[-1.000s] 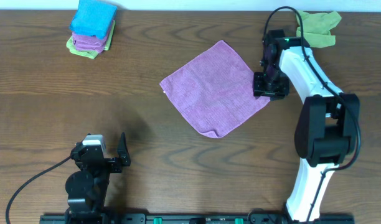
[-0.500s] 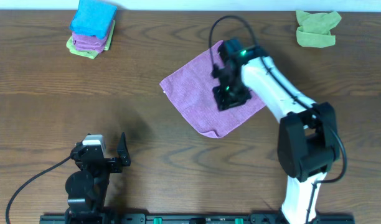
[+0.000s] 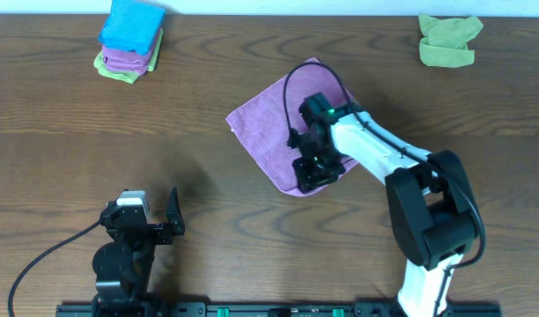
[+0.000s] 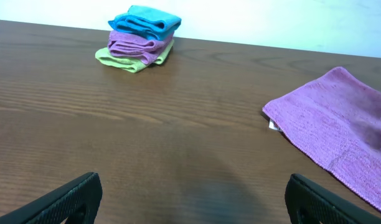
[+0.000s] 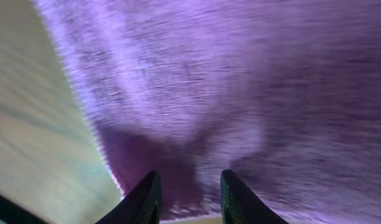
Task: Fold the cloth
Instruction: 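Press and smooth the purple cloth flat with the right gripper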
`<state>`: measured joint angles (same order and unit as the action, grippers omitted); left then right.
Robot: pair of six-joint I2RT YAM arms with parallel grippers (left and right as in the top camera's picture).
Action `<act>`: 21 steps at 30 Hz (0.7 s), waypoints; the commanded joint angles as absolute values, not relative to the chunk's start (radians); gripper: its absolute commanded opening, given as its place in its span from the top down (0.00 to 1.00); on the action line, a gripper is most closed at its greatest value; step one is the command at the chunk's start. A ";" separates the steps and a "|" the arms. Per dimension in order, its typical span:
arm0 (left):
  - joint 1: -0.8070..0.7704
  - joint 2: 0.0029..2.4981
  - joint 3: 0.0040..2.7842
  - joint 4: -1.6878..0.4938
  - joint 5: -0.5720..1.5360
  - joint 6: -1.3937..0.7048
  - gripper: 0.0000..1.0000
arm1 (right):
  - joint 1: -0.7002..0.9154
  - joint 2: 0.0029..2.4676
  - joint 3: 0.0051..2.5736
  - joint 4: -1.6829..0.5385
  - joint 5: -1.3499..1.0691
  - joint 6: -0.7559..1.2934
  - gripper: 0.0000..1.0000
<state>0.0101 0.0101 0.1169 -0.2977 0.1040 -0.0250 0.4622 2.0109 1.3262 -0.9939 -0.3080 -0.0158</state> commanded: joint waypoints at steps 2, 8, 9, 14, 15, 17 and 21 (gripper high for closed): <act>0.008 0.004 0.093 -0.306 0.094 -0.011 0.05 | 0.533 1.988 1.319 -1.010 -0.348 -0.035 0.68; 0.008 0.004 0.093 -0.306 0.094 -0.011 0.05 | 0.604 1.988 1.319 -1.031 -0.334 -0.035 0.67; 0.008 0.004 0.093 -0.306 0.094 -0.011 0.05 | 0.607 1.988 1.319 -1.032 -0.325 -0.032 0.67; 0.008 0.004 0.093 -0.307 0.094 -0.011 0.05 | 0.598 1.960 1.338 -1.026 -0.322 -0.023 0.65; 0.008 0.004 0.093 -0.306 0.094 -0.011 0.05 | 0.596 1.942 1.348 -1.019 -0.321 -0.023 0.64; 0.008 0.004 0.093 -0.306 0.094 -0.011 0.05 | 0.591 1.892 1.366 -0.995 -0.316 -0.024 0.62; 0.008 0.004 0.093 -0.306 0.094 -0.010 0.05 | 0.583 1.811 1.367 -0.944 -0.199 -0.024 0.57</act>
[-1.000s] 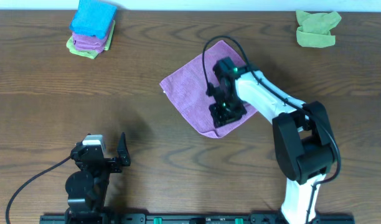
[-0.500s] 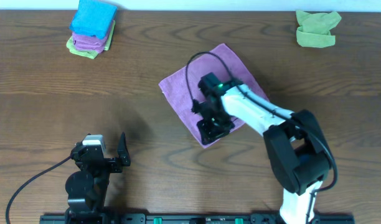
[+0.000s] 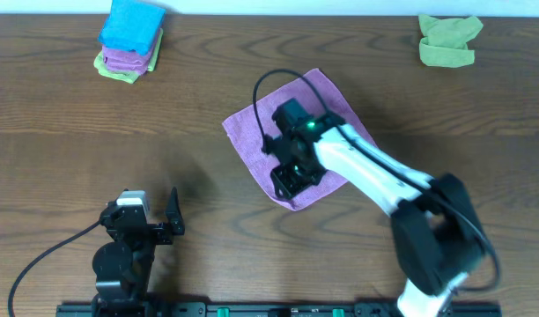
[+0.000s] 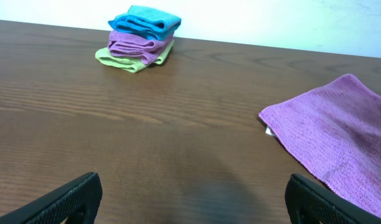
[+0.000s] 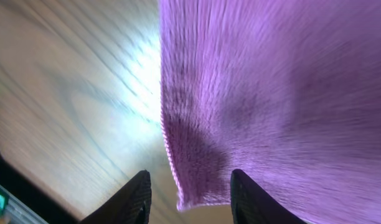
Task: Fold the cloth
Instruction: 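Press and smooth the purple cloth flat with the right gripper, then retract the right gripper away from the flattened cloth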
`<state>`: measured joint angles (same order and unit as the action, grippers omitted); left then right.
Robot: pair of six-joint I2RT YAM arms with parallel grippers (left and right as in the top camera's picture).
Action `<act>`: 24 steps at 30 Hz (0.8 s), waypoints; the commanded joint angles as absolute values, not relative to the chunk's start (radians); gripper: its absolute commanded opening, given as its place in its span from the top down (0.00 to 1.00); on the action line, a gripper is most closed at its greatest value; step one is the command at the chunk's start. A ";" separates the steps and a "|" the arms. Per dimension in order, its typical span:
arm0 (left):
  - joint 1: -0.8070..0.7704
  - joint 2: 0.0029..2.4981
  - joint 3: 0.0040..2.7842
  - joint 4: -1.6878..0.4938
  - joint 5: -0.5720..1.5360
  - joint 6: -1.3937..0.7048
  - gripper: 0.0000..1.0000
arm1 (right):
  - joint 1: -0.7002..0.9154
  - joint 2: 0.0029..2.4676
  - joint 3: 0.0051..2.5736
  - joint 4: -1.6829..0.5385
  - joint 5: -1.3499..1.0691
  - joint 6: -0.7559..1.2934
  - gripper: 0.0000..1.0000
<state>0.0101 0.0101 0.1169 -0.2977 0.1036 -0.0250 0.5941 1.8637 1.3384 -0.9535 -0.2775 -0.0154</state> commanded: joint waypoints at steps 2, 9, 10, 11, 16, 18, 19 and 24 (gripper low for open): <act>0.008 0.004 0.093 -0.306 0.094 -0.011 0.05 | 0.575 1.784 1.374 -0.947 -0.130 -0.023 0.60; 0.008 0.004 0.093 -0.306 0.094 -0.010 0.05 | 0.496 1.592 1.447 -1.024 -0.119 0.015 0.52; 0.008 0.004 0.093 -0.304 0.083 0.001 0.05 | 0.484 1.557 1.446 -1.039 -0.119 0.015 0.48; 0.008 0.004 0.093 -0.303 0.056 0.017 0.05 | 0.468 1.518 1.443 -1.058 -0.119 0.019 0.46; 0.008 0.004 0.093 -0.285 -0.036 0.030 0.05 | 0.423 1.327 1.397 -1.138 -0.119 0.048 0.45; 0.007 0.004 0.093 -0.250 0.013 -0.019 0.05 | 0.417 1.234 1.361 -1.167 -0.116 0.057 0.45; 0.006 0.004 0.093 -0.235 0.060 -0.077 0.05 | 0.418 1.191 1.343 -1.178 -0.112 0.067 0.45; 0.006 0.004 0.093 -0.248 0.318 -0.647 0.05 | 0.418 0.976 1.242 -1.246 -0.104 0.101 0.39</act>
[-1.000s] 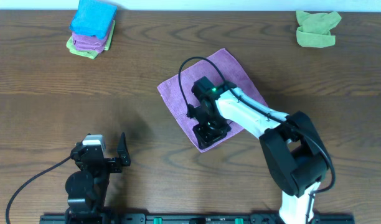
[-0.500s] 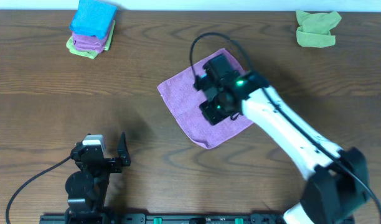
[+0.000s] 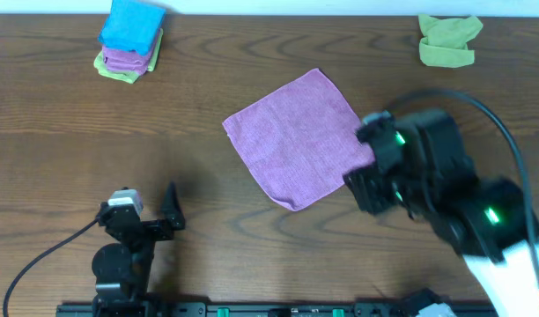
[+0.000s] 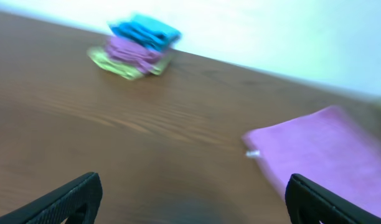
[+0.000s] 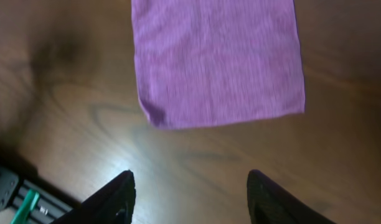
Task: Fold the cloth
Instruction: 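Retract the right gripper away from the flattened cloth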
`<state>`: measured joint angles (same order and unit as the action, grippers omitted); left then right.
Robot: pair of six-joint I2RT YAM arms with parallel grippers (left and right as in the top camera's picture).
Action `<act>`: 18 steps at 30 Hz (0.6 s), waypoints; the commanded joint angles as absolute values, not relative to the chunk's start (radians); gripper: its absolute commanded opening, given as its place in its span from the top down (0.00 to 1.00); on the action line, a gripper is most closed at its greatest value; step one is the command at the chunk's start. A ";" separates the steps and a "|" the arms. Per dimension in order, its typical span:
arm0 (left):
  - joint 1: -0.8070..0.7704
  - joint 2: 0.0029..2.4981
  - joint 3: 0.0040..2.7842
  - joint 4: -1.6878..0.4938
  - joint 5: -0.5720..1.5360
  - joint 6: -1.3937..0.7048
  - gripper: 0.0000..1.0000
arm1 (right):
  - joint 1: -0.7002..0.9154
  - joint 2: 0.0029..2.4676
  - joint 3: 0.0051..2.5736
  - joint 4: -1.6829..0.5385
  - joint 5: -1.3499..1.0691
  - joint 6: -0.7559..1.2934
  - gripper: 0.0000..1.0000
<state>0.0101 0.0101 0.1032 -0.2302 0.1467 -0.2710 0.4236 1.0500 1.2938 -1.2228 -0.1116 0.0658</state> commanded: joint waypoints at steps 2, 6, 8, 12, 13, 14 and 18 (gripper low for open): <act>0.006 0.004 0.093 -0.294 0.378 -0.762 0.05 | 0.418 0.918 1.222 -1.280 -0.104 0.101 0.38; 0.007 0.004 0.093 -0.290 0.341 -0.770 0.05 | 0.418 0.841 1.219 -1.365 -0.105 0.101 0.34; 0.007 0.004 0.093 -0.287 0.350 -0.775 0.05 | 0.418 0.826 1.219 -1.408 -0.104 0.100 0.33; 0.006 0.005 0.093 -0.170 0.484 -0.711 0.05 | 0.418 0.826 1.219 -1.444 -0.104 0.096 0.33; 0.006 0.007 0.093 -0.133 0.515 -0.715 0.05 | 0.418 0.826 1.219 -1.443 -0.104 0.093 0.33; 0.006 0.013 0.093 -0.115 0.540 -0.719 0.05 | 0.418 0.826 1.219 -1.435 -0.100 0.088 0.33; -0.012 0.087 0.094 -0.092 0.570 -0.700 0.04 | 0.418 0.828 1.219 -1.386 -0.064 0.061 0.29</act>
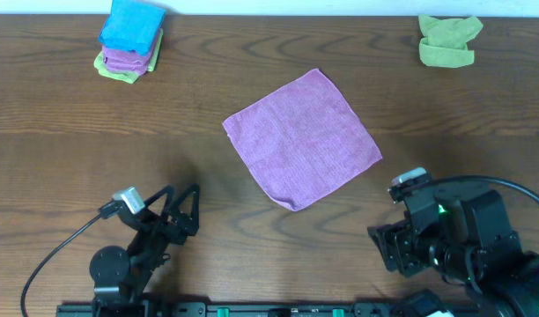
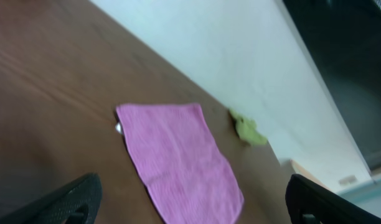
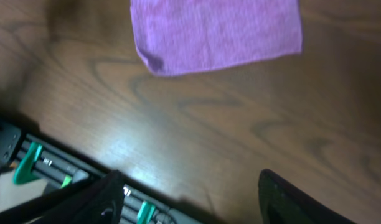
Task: Fold the cloth
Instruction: 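Retract the right gripper away from the flattened cloth, then reach the left gripper to the cloth's left corner and grasp it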
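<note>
The purple cloth (image 1: 300, 139) lies flat and unfolded in the middle of the table, set like a diamond. The left wrist view shows the purple cloth (image 2: 178, 158) ahead, between the open fingers. My left gripper (image 1: 181, 211) stands open near the front left edge, well short of the cloth and holding nothing. The right arm (image 1: 446, 246) is at the front right corner. Its gripper (image 3: 190, 205) is open wide and empty, high above the table, with the cloth (image 3: 215, 31) at the top of its view.
A stack of folded blue, purple and green cloths (image 1: 129, 40) sits at the back left. A crumpled green cloth (image 1: 449, 40) lies at the back right, and the same green cloth (image 2: 249, 132) shows beyond the purple one. A black rail (image 1: 252, 310) runs along the table's front edge.
The right arm has gone from beside the cloth's right corner to the front right corner of the table. The left wrist has turned to face the cloth. The cloth has not moved.
First the right gripper's fingers stood close together on the cloth's near corner. Then the cloth lay slightly further left with the gripper still on it, fingers wider. Later the gripper was open and off the flat cloth, and now it is back at the front right.
</note>
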`<state>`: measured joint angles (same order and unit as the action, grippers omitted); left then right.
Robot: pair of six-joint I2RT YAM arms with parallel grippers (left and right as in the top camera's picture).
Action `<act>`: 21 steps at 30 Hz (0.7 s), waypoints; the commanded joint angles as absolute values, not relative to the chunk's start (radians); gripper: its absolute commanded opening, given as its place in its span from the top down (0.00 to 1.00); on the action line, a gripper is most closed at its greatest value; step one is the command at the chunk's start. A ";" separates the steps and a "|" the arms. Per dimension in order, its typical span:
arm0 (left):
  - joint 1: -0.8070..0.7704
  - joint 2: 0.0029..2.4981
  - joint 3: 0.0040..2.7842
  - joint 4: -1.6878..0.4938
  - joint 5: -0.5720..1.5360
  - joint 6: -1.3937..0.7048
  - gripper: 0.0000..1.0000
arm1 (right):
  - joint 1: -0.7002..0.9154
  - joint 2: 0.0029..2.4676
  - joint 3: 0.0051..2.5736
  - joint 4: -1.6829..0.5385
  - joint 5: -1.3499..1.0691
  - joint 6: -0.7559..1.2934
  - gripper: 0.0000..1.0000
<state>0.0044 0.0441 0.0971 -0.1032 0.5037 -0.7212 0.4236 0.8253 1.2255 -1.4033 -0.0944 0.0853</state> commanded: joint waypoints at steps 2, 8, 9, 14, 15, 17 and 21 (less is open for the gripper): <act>-0.036 0.154 0.096 -0.066 0.567 -0.674 0.04 | 0.418 0.834 1.219 -1.367 -0.063 0.050 0.28; -0.118 0.429 0.201 -0.044 0.523 -0.554 0.04 | 0.418 0.850 1.219 -1.314 -0.054 0.047 0.28; -0.129 0.473 0.228 -0.043 0.508 -0.528 0.04 | 0.418 0.850 1.219 -1.301 -0.051 0.048 0.28; -0.170 0.791 0.443 -0.048 0.464 -0.366 0.04 | 0.418 0.851 1.219 -1.261 -0.005 0.075 0.28; -0.177 0.874 0.497 -0.049 0.464 -0.332 0.04 | 0.417 0.851 1.219 -1.257 0.015 0.083 0.28; -0.191 1.003 0.584 -0.053 0.464 -0.285 0.04 | 0.418 0.851 1.219 -1.255 0.043 0.102 0.28; -0.226 1.256 0.778 -0.110 0.459 -0.186 0.04 | 0.417 0.851 1.219 -1.256 0.096 0.147 0.28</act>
<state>-0.2062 1.1450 0.6735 -0.0826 0.4721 -0.3019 0.4236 0.8516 1.2209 -1.2579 0.0338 0.0986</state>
